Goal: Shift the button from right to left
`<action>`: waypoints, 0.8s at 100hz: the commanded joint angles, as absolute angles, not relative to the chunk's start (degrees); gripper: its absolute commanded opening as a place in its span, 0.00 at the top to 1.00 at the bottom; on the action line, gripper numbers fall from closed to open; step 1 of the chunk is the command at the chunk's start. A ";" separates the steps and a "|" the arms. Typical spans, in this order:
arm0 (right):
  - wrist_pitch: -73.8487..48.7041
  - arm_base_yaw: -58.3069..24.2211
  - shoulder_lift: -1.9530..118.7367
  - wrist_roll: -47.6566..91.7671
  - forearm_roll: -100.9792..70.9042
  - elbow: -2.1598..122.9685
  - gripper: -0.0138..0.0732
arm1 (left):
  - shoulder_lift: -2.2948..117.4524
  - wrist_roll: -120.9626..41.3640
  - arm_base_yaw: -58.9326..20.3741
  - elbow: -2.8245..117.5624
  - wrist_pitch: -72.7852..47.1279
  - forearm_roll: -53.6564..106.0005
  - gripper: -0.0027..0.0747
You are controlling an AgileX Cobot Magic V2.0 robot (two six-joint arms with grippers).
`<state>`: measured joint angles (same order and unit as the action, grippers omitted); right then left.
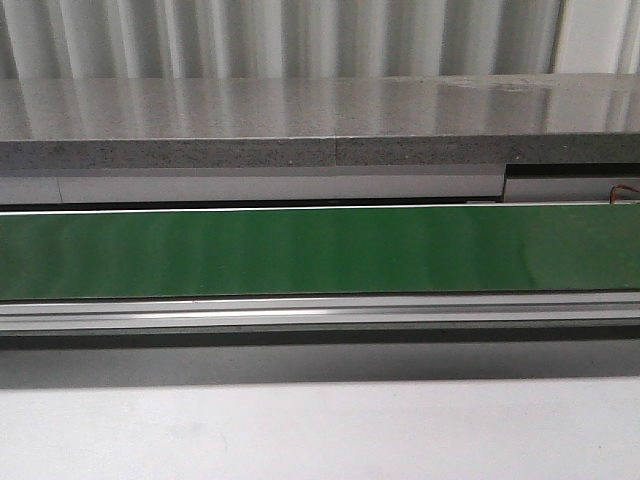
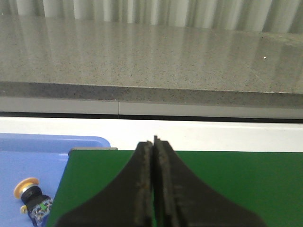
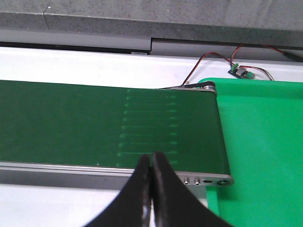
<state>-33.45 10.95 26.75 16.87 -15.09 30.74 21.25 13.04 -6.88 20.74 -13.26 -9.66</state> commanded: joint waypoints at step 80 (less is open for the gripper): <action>-29.40 10.94 26.90 17.42 -15.92 32.06 0.92 | -2.32 3.11 -6.02 -1.32 3.73 -1.61 0.99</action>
